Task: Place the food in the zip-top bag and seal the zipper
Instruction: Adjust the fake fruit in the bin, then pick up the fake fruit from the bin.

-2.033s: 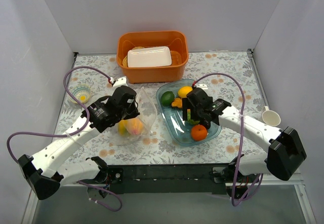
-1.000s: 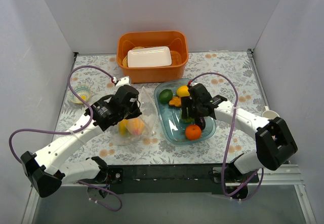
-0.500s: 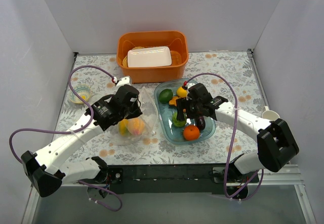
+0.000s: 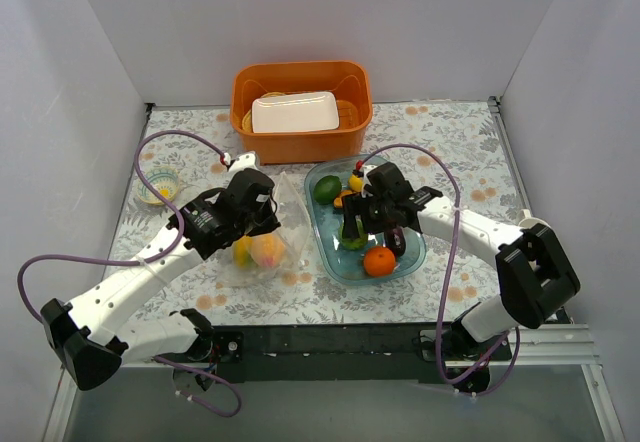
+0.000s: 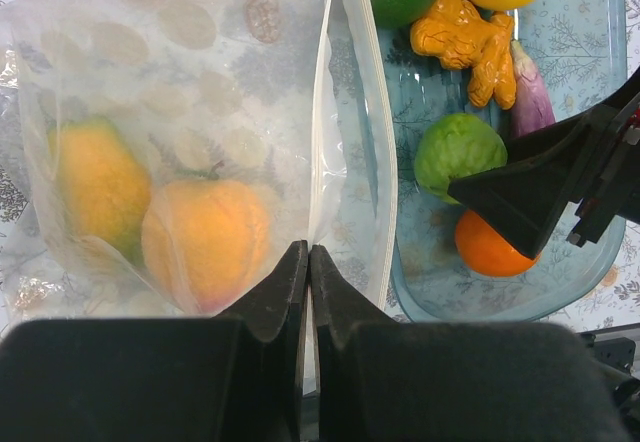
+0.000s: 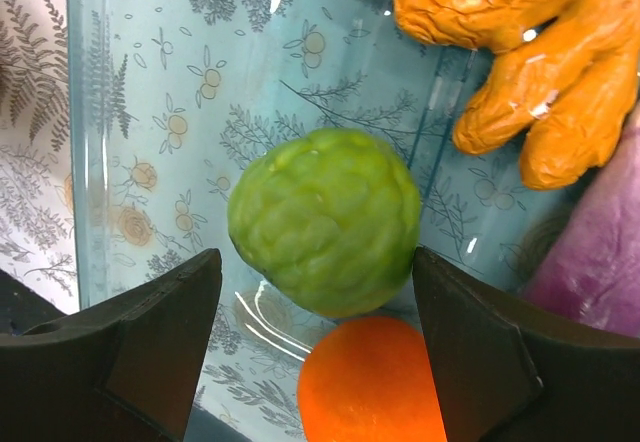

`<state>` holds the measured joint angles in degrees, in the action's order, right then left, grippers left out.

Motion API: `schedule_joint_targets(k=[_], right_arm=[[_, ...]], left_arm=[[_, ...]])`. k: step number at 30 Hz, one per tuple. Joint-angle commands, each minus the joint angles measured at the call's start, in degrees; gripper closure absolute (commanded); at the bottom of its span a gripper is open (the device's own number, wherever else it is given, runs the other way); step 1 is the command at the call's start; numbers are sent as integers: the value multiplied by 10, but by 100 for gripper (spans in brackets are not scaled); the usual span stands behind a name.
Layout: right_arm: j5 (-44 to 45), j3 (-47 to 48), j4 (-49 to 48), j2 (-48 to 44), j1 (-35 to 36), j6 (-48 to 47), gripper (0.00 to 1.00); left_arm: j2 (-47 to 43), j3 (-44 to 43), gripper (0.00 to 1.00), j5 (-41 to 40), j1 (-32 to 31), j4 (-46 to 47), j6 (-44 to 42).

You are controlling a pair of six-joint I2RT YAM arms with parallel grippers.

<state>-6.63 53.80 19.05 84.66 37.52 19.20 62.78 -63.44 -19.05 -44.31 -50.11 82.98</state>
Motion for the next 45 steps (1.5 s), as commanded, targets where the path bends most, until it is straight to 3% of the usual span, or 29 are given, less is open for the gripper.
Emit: schedule_joint_targets(k=[1,31,36,45], right_arm=[[-31,29,-34,9,4,9,16],[-41,67,-63,93,13,20,11],[-44,74,-81,81,13,20,2],[-25,100,-74,107,14,25,2]], left_arm=[[-16,1,100,-7,4,1,2],[-35,12,100,-12,3,-6,8],[-32,9,100,-12,3,-9,7],[-33,6,100,-10,3,-9,7]])
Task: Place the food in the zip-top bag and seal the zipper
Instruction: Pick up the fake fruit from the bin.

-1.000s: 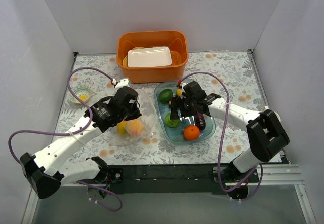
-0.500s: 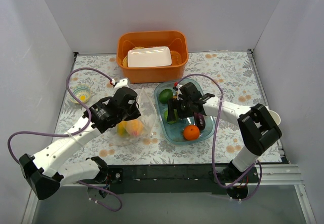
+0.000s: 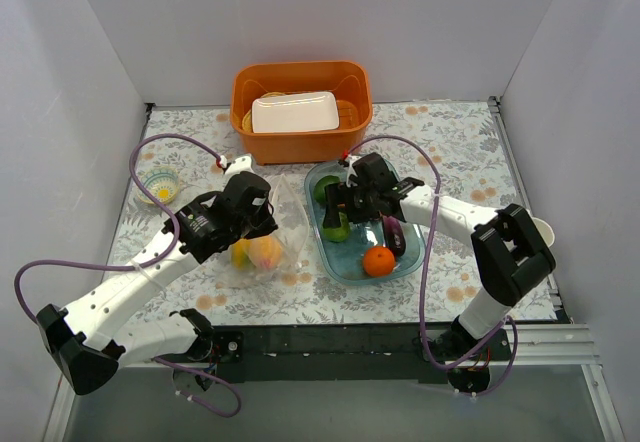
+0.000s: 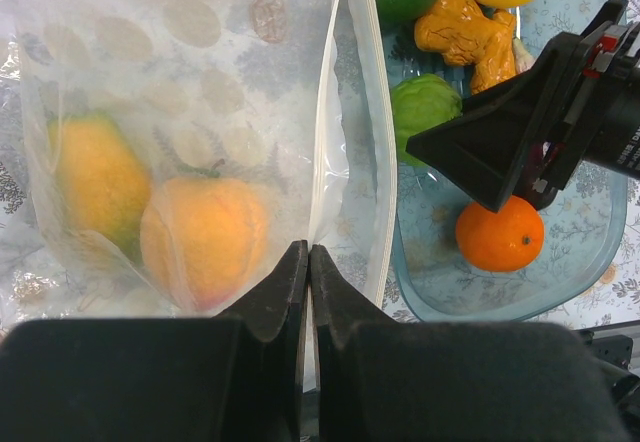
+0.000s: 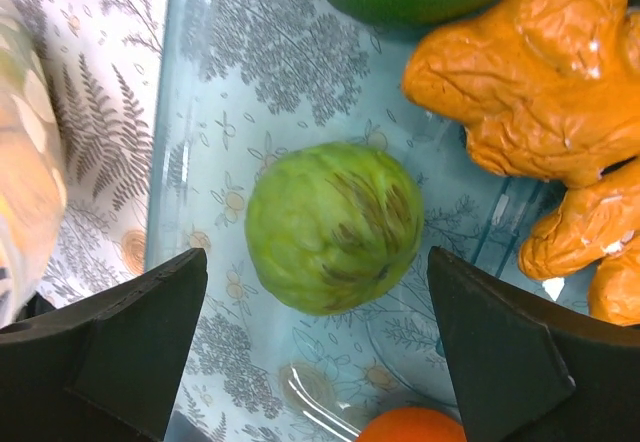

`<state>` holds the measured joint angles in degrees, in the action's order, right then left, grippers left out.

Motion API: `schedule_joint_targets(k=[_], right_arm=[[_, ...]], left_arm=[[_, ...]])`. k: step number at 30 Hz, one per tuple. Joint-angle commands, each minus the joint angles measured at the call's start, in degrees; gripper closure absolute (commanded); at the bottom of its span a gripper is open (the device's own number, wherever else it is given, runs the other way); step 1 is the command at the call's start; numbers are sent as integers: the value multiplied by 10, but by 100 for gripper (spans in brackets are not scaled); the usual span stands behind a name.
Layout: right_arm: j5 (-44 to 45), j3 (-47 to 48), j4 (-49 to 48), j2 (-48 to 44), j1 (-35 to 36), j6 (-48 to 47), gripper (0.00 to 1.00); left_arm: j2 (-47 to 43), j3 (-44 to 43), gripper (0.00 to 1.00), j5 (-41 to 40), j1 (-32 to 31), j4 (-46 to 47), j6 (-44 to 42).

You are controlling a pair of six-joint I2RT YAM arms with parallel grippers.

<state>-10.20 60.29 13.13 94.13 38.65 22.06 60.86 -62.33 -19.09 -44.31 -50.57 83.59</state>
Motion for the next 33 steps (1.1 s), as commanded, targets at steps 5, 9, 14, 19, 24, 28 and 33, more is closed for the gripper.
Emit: schedule_joint_targets(k=[5,9,14,19,24,28,33], right_arm=[[19,53,-19,44,3,6,2],[29,59,-3,62,3,13,4],[49,42,2,45,6,15,6],[54,37,11,33,7,14,12],[49,38,23,26,7,14,24],[48,31,22,11,8,16,47],[46,30,25,-30,9,18,49]], left_arm=[[-14,-8,100,-9,4,-5,1],[-14,-8,100,-12,3,-8,0],[-19,-4,100,-16,3,-9,2],[-16,-3,100,-12,3,-6,1],[-16,-3,100,-11,4,-4,1],[-16,0,100,-11,3,-2,2],[-19,0,100,-11,3,-4,3]])
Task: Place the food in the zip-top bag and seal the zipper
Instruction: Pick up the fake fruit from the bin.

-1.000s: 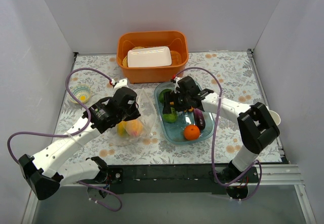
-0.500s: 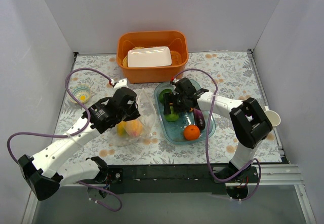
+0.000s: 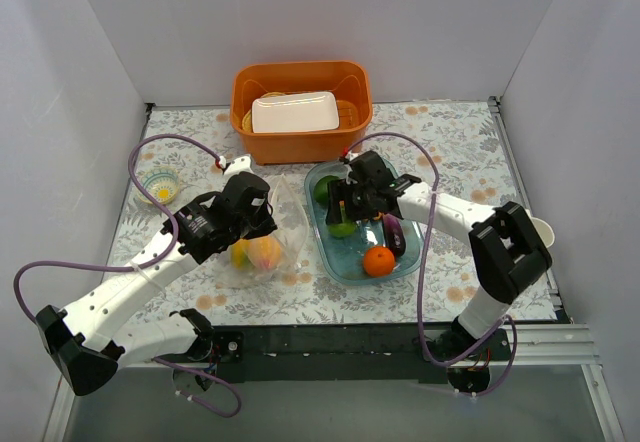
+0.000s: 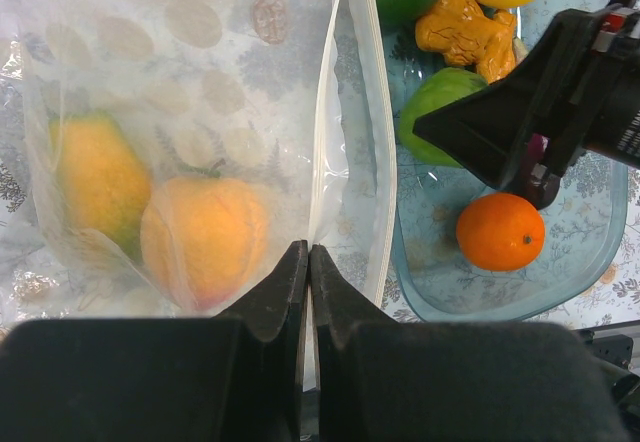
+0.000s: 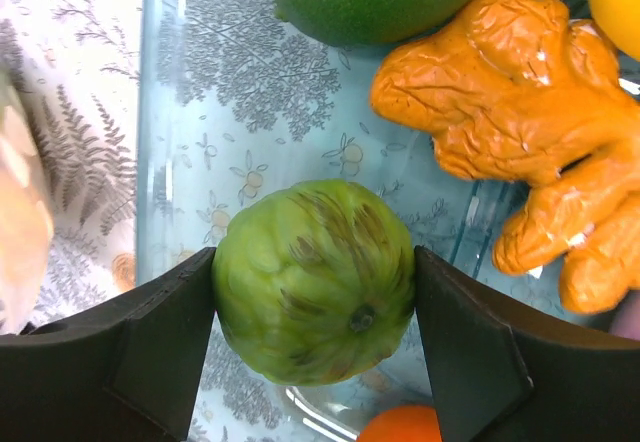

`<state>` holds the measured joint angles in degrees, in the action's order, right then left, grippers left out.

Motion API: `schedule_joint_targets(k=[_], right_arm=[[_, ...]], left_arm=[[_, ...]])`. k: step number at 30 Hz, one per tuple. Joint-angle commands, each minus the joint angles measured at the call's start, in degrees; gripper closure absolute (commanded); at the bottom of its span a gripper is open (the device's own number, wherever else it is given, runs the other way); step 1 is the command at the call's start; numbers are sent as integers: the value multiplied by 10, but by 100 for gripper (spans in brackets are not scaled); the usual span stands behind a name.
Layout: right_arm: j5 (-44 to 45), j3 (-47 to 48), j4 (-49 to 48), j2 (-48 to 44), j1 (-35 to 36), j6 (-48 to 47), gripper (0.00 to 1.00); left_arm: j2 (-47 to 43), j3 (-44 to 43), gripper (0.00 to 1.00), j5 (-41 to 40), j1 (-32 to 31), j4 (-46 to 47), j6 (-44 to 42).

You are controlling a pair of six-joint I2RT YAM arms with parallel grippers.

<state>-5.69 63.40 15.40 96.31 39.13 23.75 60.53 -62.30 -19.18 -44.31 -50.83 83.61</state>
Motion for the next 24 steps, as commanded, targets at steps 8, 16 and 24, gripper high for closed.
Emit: schedule_joint_targets(k=[8,16,24], right_arm=[[-17,0,-52,-138,30,51,48],[-7,34,-92,-112,93,73,48],[-8,93,-92,-56,131,64,47]], left_arm=[[-13,-5,100,-9,3,0,3],[-8,-5,100,-5,3,3,1],[1,-9,100,3,4,14,1]])
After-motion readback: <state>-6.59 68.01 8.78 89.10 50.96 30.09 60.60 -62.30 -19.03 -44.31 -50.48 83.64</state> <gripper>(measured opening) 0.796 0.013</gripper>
